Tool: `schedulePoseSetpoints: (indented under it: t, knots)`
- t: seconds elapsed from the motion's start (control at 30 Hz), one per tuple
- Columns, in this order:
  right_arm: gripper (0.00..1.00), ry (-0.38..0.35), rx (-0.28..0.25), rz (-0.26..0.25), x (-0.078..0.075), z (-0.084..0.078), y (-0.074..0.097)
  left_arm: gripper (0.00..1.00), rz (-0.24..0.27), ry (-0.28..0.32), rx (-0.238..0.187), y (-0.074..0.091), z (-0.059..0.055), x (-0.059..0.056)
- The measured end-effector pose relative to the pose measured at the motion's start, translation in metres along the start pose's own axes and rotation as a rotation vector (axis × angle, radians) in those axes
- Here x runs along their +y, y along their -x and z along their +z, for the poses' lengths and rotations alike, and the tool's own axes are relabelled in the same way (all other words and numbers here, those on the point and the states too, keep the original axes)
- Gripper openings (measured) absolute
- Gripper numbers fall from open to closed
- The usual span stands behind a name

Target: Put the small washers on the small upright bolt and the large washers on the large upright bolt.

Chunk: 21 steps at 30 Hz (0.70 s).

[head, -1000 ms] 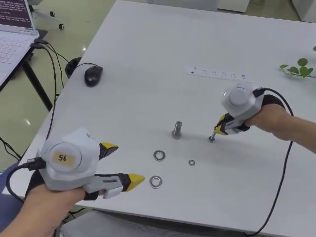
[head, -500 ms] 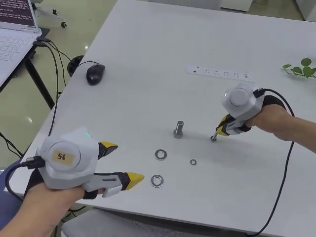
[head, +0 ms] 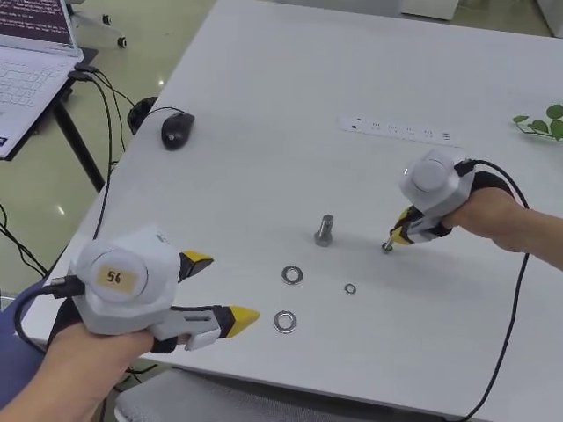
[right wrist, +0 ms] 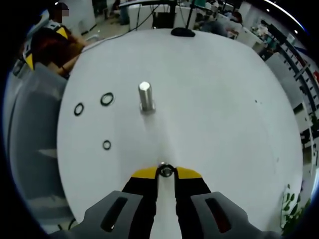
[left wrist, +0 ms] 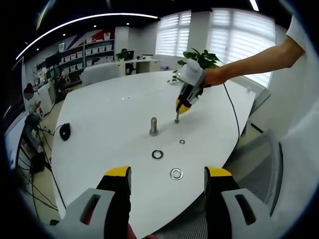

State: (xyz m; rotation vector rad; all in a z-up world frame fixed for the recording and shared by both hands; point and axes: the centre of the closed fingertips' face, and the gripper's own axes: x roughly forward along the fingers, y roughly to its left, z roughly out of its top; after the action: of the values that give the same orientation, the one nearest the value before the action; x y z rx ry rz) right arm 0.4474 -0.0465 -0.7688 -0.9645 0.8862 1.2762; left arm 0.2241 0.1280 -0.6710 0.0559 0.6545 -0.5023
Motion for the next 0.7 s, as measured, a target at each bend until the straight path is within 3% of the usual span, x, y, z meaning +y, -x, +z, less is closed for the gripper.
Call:
schedulePoseSetpoints:
  t: [0.7]
  knots:
    - [0.13,-0.021,0.03,0.019,0.0,-0.007,-0.032,0.58,0.021,0.01,0.012,0.006,-0.004,0.006]
